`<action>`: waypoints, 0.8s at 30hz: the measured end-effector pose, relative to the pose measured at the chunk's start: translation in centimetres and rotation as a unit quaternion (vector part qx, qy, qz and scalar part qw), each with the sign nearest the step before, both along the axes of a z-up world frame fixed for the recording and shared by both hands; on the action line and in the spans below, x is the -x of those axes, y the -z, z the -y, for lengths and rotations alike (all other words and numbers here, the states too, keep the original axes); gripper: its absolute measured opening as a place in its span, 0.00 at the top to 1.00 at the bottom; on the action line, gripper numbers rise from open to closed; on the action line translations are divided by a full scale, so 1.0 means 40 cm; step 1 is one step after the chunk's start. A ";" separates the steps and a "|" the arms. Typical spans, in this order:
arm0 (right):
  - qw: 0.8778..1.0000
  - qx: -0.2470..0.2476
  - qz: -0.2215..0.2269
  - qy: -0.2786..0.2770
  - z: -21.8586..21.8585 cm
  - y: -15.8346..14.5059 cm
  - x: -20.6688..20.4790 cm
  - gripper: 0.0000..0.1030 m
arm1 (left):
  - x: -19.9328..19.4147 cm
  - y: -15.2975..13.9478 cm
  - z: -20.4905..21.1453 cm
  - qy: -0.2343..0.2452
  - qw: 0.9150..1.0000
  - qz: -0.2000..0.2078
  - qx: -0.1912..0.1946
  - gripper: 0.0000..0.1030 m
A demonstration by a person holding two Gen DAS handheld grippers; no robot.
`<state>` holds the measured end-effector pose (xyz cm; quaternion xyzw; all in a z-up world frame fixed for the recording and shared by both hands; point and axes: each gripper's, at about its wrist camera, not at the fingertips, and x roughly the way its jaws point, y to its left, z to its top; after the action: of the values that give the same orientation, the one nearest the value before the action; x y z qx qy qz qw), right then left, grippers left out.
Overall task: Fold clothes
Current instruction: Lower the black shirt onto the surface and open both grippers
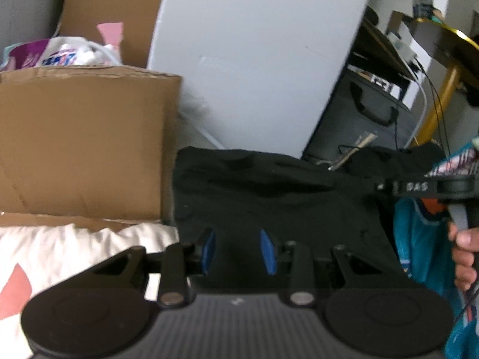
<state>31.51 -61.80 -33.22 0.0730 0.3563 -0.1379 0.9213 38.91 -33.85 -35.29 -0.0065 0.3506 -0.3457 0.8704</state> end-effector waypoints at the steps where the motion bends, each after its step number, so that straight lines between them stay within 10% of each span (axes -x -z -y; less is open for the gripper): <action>1: 1.000 -0.003 -0.003 0.003 0.002 0.017 -0.001 0.74 | -0.008 0.005 0.010 0.003 1.000 0.002 -0.003 0.66; 24: 0.999 0.004 0.031 0.030 0.041 0.071 -0.030 0.76 | -0.157 -0.001 0.236 -0.004 0.998 0.020 -0.052 0.94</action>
<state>32.70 -63.46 -36.05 0.0843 0.3246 -0.1646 0.9276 45.18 -43.28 -35.25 0.0445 0.3504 -0.3231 0.8780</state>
